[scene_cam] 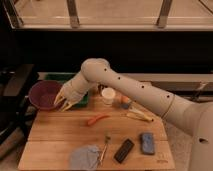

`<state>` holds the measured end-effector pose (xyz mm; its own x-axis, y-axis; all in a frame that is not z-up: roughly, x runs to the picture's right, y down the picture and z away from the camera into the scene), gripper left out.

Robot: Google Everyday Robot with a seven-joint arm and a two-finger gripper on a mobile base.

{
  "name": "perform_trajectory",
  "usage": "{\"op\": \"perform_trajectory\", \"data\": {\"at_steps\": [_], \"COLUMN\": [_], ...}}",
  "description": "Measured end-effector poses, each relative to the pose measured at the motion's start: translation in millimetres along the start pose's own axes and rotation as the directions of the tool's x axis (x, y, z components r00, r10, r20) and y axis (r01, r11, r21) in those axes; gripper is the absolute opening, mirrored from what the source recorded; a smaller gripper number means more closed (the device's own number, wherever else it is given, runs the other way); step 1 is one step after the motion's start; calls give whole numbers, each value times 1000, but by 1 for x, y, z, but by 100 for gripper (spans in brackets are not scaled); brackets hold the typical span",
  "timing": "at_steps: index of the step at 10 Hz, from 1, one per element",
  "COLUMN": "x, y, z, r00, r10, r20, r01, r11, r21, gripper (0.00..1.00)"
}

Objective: Stack bowls into tray

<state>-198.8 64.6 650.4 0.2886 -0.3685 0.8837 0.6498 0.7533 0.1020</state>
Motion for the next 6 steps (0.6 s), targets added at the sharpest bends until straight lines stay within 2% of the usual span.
{"op": "perform_trajectory", "data": {"at_steps": [2,5,6], "x": [16,75,104], "y": [-4,-22,-29], "z": [-1,-9,-12], "r00": [1000,999,999], "r10": [-6,-13,-14], "r20": [-15,-42,-47], "r01": [6,11,12], "r11": [1000,999,999], "r21": [-19,-41,-49], "gripper": [0,0,0]}}
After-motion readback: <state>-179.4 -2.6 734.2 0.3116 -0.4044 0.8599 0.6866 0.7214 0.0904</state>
